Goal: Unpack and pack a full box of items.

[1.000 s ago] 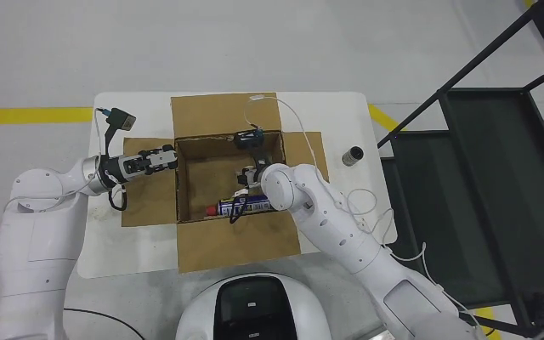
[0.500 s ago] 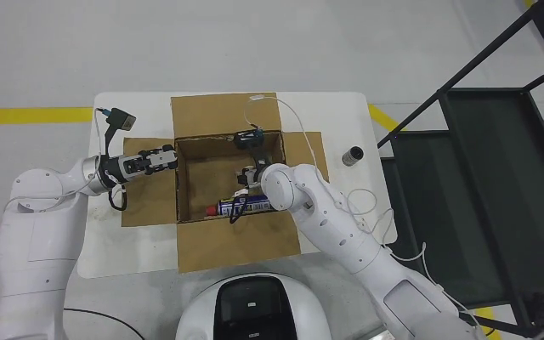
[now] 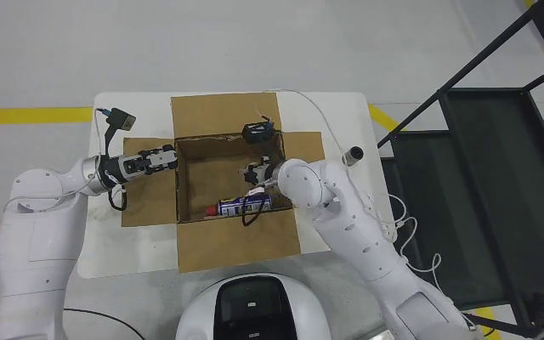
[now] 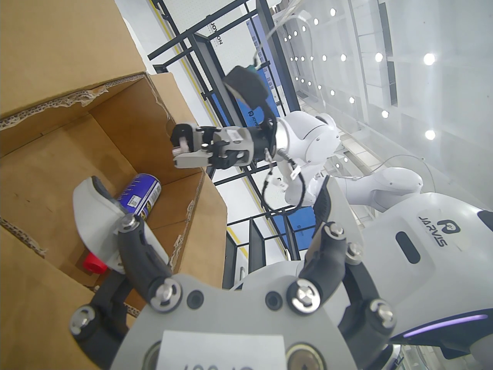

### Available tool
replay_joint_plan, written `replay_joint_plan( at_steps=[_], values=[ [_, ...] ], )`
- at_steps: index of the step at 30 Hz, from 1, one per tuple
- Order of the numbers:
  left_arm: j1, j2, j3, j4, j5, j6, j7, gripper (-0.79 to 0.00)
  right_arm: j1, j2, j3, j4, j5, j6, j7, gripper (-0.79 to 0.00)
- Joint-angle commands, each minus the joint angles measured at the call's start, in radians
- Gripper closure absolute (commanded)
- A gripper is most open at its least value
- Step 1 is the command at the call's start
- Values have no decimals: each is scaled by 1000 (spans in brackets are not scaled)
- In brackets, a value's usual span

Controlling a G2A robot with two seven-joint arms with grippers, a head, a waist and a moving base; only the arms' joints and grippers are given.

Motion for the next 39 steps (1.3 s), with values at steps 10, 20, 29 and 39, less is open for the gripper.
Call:
replay_joint_plan(
  at_steps=[10,20,29,39],
  values=[
    [0,0,0,0,0,0,0,-785,-295,67,368,-286,-12,-77,149,0],
    [0,0,0,0,0,0,0,-785,-422,80,497,-283,32,-60,92,0],
    [0,0,0,0,0,0,0,-785,-422,80,497,-283,32,-60,92,0],
    [0,0,0,0,0,0,0,-785,-445,92,575,-222,-7,-57,44,0]
  ],
)
